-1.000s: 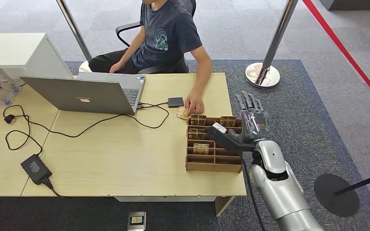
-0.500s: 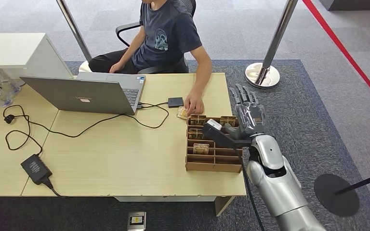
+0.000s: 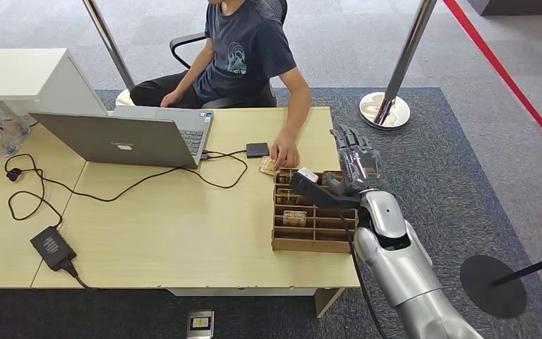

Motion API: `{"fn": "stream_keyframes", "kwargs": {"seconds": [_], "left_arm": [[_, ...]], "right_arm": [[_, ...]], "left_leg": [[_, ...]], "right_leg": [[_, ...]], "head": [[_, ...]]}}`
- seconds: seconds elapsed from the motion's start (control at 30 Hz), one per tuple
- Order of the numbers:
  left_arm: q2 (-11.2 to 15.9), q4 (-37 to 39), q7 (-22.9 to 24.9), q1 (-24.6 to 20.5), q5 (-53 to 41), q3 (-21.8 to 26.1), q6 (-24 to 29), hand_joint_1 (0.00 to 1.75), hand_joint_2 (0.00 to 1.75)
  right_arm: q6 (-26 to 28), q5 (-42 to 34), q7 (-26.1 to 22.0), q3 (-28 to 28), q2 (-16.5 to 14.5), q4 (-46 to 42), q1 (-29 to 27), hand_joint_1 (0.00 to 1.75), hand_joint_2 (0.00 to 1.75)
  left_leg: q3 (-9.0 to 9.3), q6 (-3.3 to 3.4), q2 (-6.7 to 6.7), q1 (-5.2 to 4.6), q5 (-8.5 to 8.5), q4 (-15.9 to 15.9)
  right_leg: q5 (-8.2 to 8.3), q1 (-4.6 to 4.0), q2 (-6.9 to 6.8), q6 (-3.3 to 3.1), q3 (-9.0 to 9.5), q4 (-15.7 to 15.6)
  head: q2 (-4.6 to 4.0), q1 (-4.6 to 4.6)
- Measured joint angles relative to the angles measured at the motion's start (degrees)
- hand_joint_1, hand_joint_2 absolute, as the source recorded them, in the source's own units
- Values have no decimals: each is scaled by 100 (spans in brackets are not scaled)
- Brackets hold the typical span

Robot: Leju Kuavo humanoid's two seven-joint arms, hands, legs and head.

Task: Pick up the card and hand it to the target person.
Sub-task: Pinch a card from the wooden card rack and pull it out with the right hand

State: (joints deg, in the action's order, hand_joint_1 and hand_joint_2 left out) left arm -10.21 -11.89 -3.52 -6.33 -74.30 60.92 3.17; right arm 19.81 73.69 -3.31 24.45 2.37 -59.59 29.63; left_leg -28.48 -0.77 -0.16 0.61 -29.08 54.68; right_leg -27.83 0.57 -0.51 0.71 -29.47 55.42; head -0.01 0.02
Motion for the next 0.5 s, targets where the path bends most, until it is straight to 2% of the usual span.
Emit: {"fn": "stream_keyframes", "kwargs": {"seconds": [0.5], "left_arm": [[20,0,25,3,17,2,15,0,0]], "right_arm": [[193,-55,-79,-8,-105,757,311,127,175]], "left_leg": [[0,-1,0,0,0,0]], "right_leg": [[0,0,0,0,0,0]], "head": [[-1,0]]}}
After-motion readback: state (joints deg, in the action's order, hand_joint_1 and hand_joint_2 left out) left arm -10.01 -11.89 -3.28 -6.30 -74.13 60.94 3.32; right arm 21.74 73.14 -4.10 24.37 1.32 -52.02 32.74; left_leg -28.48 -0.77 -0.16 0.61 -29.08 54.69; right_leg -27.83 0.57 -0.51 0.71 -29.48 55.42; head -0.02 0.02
